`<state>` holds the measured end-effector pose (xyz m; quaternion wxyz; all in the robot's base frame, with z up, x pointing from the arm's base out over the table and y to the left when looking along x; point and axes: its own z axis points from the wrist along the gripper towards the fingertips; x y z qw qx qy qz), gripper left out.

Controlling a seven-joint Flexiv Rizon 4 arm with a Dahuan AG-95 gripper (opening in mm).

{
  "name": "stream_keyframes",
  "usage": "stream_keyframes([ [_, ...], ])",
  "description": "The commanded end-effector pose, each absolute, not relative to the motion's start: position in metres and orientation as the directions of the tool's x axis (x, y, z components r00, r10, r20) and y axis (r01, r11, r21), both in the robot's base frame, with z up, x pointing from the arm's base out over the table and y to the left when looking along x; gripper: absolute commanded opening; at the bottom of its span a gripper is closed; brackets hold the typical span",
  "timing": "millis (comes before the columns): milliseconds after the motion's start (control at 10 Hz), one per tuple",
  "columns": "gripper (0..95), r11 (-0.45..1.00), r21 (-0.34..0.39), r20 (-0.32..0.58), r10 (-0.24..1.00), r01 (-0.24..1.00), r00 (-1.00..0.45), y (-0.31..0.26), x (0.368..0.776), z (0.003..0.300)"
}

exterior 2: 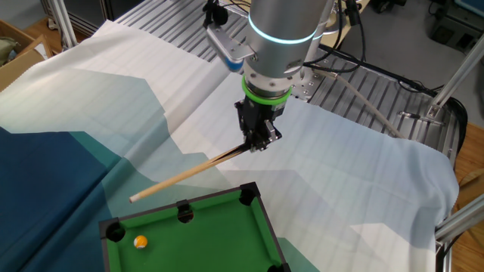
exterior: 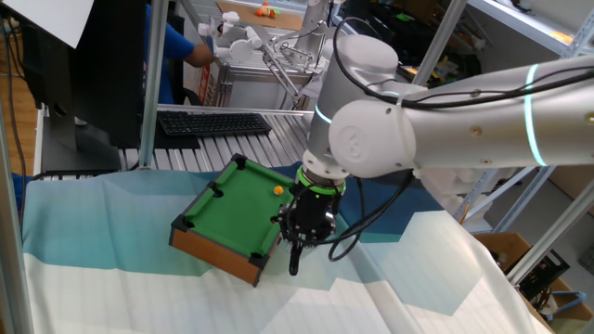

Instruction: Hit the pool ball

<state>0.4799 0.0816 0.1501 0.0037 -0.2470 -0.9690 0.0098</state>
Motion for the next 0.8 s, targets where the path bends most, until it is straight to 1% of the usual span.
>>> stream_keyframes([
  [100,0.0,0.870,-0.029,0.008,0.493,0.493,-0.870,0.082,0.480,0.150],
  [300,0.0,0.841,-0.018,0.024,0.541,0.541,-0.841,0.081,0.483,0.148],
  [500,0.0,0.835,-0.005,0.028,0.550,0.550,-0.835,0.078,0.491,0.145],
  [800,0.0,0.840,-0.007,0.036,0.542,0.542,-0.840,0.078,0.493,0.145],
])
